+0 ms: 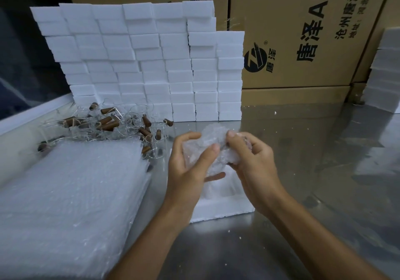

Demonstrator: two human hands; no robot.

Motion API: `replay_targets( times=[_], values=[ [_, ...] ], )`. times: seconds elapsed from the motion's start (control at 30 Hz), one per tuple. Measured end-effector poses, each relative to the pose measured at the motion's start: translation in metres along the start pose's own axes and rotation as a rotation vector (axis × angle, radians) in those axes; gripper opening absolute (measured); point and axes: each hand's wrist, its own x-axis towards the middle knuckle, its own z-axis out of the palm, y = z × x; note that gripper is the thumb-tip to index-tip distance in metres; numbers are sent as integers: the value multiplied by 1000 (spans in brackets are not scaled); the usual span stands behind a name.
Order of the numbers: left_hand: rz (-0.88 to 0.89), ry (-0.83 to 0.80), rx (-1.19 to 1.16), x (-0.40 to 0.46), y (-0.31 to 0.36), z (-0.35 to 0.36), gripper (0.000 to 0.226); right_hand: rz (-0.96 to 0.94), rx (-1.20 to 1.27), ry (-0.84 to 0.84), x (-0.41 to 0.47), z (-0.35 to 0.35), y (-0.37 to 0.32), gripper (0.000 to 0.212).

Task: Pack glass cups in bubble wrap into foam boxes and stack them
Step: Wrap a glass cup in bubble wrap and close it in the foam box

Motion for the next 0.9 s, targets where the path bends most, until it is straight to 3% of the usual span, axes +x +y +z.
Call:
replay_targets(
  times=[0.1,0.17,0.33,0.5,0.73,0.9],
  values=[
    [189,-10,256,2,1,-7,35,112,37,-21,0,-1,0,19],
    [253,-87,387,1,0,-8,39,119,-16,-1,1,-5,-2,24],
    [265,-238,545,5,5,-17,41,-16,-231,-129,1,-10,-8,28],
    [331,-186,803,4,4,-22,63,-134,-456,-234,0,-10,-7,27],
    [403,-135,883,3,5,-21,74,-232,-561,-415,-12,2,-3,28],
    [447,-203,933,0,7,-21,70,-311,-623,-487,-18,11,-4,49]
  ],
)
